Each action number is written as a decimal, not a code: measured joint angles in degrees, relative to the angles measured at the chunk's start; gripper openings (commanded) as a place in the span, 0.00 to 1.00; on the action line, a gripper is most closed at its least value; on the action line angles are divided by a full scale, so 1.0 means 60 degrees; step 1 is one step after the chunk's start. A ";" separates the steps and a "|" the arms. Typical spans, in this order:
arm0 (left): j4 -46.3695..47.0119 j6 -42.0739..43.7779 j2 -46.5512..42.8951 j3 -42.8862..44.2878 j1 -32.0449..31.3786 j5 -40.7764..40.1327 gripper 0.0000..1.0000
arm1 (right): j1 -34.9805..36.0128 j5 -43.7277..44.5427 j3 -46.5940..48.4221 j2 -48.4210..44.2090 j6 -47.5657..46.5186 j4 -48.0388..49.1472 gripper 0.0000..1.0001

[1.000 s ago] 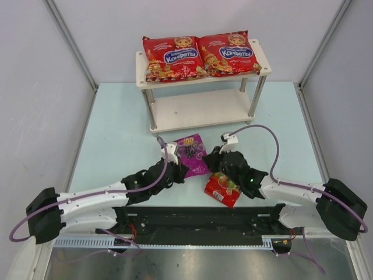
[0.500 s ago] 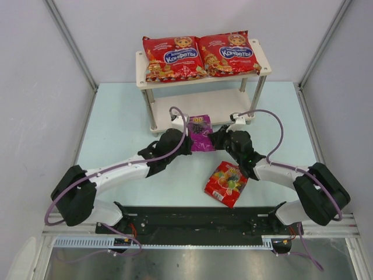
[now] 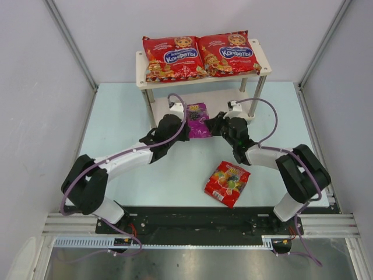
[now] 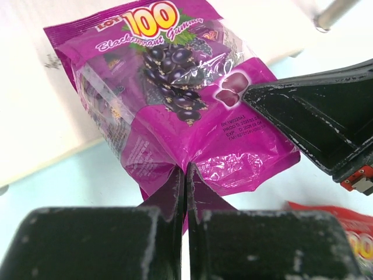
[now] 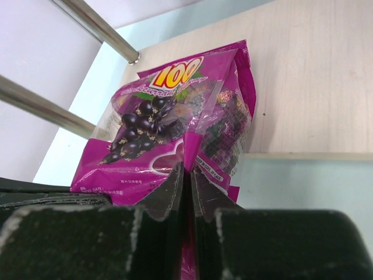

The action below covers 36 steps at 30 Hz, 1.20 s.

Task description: Place and organize the candy bags onto the shelf

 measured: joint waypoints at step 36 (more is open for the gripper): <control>0.0718 0.0091 0.0313 -0.0692 0.1293 0.0262 0.55 | -0.0488 -0.1235 0.3534 0.3785 0.0055 0.0630 0.00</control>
